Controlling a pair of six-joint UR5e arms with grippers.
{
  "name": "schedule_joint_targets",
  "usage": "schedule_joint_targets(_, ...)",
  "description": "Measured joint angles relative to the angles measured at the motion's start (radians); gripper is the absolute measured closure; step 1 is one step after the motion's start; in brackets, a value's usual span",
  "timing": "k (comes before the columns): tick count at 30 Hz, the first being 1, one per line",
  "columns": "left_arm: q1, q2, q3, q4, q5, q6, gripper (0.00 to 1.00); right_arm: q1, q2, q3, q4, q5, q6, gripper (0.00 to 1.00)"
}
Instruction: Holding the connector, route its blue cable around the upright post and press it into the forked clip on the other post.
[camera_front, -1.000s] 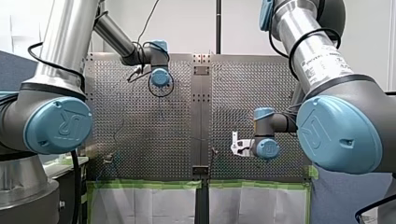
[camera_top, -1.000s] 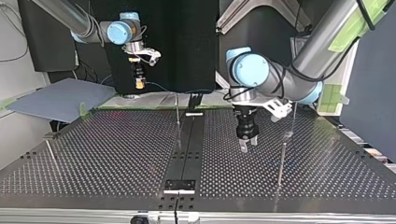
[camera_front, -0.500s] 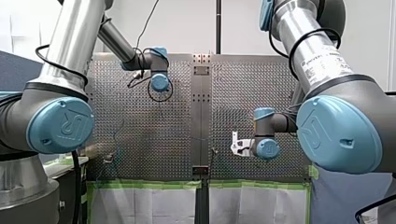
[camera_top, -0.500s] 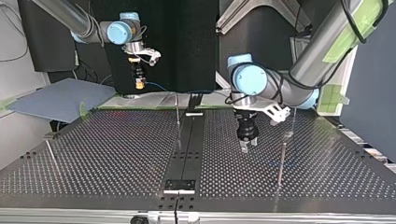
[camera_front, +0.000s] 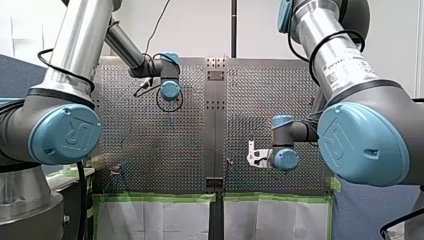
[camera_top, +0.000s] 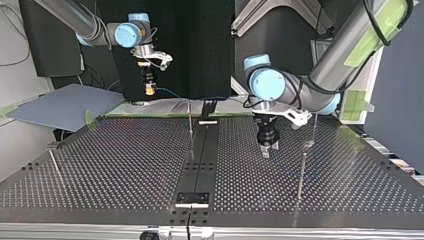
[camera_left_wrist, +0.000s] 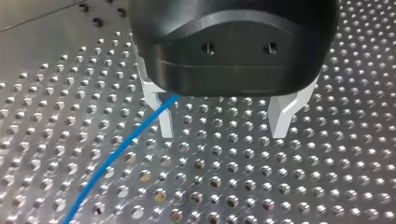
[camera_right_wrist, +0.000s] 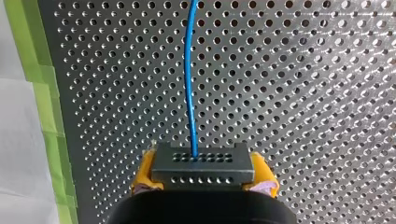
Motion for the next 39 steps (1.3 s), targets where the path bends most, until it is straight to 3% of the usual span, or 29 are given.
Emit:
schedule_joint_targets(13,-0.023,0.0,-0.003,-0.088,-0.012,0.001,0.02,0.0,0.0,0.0,0.002,0.0,0.0,1.0)
schedule_joint_targets(18,-0.033,-0.001,-0.016,-0.124,-0.036,0.003,0.02,0.0,0.0,0.0,0.004,0.0,0.0,1.0)
schedule_joint_targets(27,-0.036,-0.001,-0.052,-0.112,-0.065,0.005,0.02,0.0,0.0,0.0,0.006,0.0,-0.001,1.0)
schedule_joint_targets(39,-0.038,-0.002,-0.117,-0.061,-0.068,0.005,0.02,0.0,0.0,0.0,0.009,0.0,-0.002,1.0)
